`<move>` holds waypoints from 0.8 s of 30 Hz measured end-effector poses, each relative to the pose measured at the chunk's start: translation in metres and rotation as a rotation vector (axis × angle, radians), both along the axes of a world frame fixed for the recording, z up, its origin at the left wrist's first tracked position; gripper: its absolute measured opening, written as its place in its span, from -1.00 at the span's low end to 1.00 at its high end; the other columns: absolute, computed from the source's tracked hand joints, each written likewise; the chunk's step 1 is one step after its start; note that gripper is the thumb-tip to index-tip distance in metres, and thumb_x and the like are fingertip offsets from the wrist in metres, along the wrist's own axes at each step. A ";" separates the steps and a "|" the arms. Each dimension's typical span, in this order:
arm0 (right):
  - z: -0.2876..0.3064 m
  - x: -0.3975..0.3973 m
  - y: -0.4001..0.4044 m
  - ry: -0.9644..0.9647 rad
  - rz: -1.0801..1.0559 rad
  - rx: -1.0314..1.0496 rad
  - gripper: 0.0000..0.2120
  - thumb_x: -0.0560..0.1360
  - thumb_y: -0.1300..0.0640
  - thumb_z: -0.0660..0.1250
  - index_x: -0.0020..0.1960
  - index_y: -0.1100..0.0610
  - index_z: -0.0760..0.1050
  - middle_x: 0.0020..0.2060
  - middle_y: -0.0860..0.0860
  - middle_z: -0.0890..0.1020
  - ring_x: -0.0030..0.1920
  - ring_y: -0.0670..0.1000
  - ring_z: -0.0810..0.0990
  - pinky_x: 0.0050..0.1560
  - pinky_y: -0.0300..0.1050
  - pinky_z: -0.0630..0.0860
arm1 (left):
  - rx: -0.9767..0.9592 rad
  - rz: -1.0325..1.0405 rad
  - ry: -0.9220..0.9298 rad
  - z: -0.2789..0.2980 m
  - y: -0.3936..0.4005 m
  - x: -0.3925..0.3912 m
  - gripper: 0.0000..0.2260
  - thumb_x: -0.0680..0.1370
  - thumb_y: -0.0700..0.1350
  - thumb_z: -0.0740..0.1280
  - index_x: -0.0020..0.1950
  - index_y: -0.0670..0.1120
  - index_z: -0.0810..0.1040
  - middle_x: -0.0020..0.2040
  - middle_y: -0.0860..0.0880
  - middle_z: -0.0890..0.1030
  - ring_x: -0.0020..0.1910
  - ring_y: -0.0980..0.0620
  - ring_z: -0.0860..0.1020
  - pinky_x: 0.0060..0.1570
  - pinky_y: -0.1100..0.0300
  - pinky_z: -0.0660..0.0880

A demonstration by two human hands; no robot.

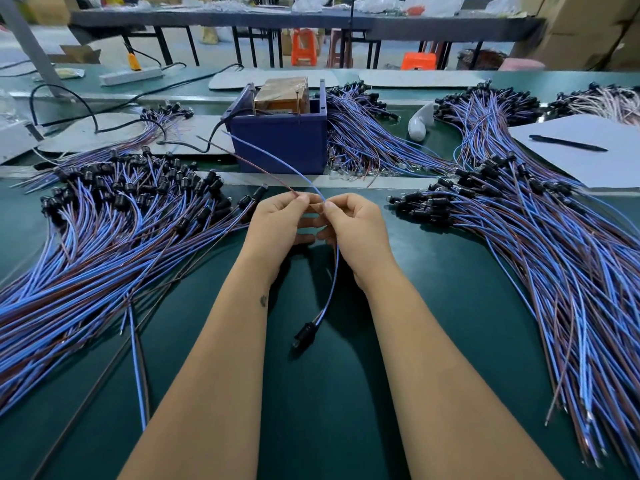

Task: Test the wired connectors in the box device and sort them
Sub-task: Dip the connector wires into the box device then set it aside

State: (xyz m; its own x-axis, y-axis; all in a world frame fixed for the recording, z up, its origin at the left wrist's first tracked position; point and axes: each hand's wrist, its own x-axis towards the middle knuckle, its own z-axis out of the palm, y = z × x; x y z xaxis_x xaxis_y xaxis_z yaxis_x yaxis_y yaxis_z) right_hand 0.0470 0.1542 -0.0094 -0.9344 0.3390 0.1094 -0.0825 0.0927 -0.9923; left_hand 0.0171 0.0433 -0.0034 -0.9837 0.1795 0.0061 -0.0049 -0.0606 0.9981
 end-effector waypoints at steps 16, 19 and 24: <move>-0.001 -0.001 0.007 0.048 -0.124 0.047 -0.85 0.59 0.16 0.24 -0.16 0.04 0.46 -0.56 -0.10 0.49 -0.43 -0.08 0.43 -0.22 -0.05 0.43 | -0.266 0.351 0.155 -0.008 -0.017 -0.013 -0.75 0.62 -0.14 0.15 -0.07 0.00 0.62 -0.60 0.17 0.40 -0.60 0.18 0.27 -0.55 0.33 0.23; -0.001 -0.001 0.008 0.063 -0.143 0.014 -0.86 0.59 0.16 0.24 -0.15 0.04 0.46 -0.55 -0.09 0.50 -0.45 -0.11 0.44 -0.26 -0.11 0.39 | -0.258 0.360 0.121 -0.007 -0.017 -0.013 -0.74 0.61 -0.14 0.14 -0.07 0.00 0.63 -0.62 0.19 0.39 -0.65 0.18 0.24 -0.63 0.36 0.17; -0.001 -0.002 0.010 0.067 -0.178 -0.059 -0.85 0.59 0.15 0.23 -0.15 0.03 0.46 -0.54 -0.08 0.52 -0.40 -0.06 0.46 -0.24 -0.11 0.38 | -0.224 0.382 0.068 -0.007 -0.017 -0.013 -0.71 0.58 -0.17 0.10 -0.04 -0.01 0.62 -0.64 0.17 0.32 -0.65 0.17 0.20 -0.64 0.35 0.13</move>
